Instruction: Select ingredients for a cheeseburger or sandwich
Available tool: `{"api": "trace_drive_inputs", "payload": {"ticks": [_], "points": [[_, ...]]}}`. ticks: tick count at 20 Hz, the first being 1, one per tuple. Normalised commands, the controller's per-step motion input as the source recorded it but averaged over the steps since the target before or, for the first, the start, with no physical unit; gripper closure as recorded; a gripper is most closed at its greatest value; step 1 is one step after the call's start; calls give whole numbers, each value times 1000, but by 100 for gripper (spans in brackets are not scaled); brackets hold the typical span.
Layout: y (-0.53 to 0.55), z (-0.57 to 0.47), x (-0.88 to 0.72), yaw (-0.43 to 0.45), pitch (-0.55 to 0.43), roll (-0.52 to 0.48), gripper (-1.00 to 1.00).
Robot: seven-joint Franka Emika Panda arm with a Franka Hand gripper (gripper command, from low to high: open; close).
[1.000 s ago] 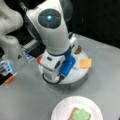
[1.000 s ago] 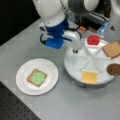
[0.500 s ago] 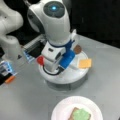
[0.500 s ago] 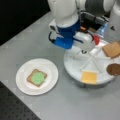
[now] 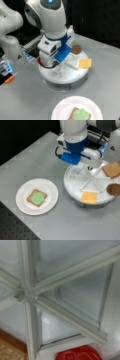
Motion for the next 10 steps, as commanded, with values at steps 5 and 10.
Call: {"api": "trace_drive_inputs", "payload": {"ticks": [5, 10], "points": [[216, -260, -127, -21, -200, -245, -100], [302, -199, -111, -23, -162, -225, -100]]}}
